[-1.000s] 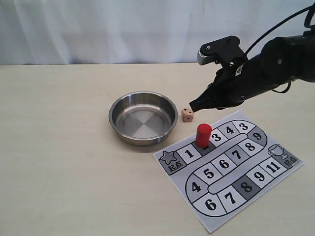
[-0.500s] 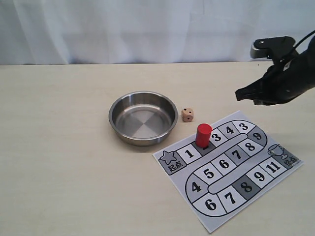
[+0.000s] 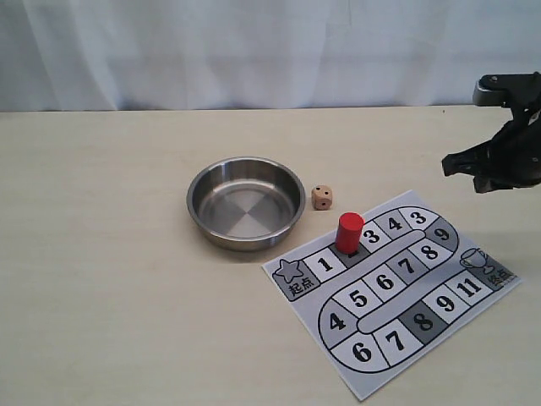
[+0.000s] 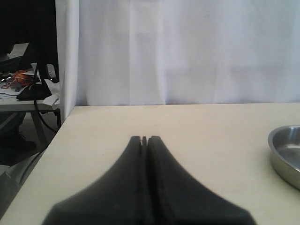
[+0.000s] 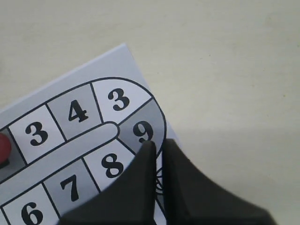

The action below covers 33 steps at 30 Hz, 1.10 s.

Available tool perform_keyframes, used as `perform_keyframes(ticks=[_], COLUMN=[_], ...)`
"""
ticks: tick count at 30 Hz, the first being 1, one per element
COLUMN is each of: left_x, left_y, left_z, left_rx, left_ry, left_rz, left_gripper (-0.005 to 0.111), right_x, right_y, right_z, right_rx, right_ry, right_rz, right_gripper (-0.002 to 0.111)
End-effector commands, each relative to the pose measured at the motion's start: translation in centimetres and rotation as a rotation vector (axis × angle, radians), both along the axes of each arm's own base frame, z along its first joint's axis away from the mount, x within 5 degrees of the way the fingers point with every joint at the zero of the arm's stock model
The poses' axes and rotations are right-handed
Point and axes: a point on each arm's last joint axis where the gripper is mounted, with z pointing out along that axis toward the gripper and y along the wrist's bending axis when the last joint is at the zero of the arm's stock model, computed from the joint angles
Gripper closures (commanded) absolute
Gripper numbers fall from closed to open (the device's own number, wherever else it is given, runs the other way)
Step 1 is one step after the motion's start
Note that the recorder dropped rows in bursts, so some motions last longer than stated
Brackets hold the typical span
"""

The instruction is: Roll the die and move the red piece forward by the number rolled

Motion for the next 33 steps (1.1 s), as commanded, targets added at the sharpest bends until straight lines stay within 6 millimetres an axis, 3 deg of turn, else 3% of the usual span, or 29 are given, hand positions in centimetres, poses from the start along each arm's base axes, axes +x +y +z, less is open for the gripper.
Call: perform_keyframes(ticks=[1, 8, 13, 18, 24, 33], left_x=[0.0, 0.0, 0.0, 0.0, 0.0, 0.0], left_y=[0.0, 0.0, 0.0, 0.0, 0.0, 0.0], left_z=[0.3, 0.3, 0.3, 0.3, 0.3, 0.3], left_rx=[-0.003, -0.003, -0.003, -0.003, -0.003, -0.003], left_ry=[-0.018, -0.018, -0.018, -0.018, -0.018, -0.02], left_rz=[-0.001, -0.001, -0.001, -0.001, -0.001, -0.001], left_gripper=[0.107, 0.107, 0.107, 0.107, 0.107, 0.107], right_x=[-1.2, -6.1, -13.1, -21.5, -28.1, -36.5], right_y=[0.0, 0.2, 0.4, 0.7, 0.9, 1.2], right_z=[2.4, 9.2, 16.3, 20.9, 22.7, 22.3], right_rx=[-0.019, -0.038, -0.051, -0.066, -0.077, -0.086], right_ry=[-0.028, -0.112, -0.342, -0.578, -0.748, -0.9], right_rz=[0.028, 0.062, 0.057, 0.053, 0.049, 0.047], right_gripper=[0.104, 0.104, 0.104, 0.104, 0.104, 0.104])
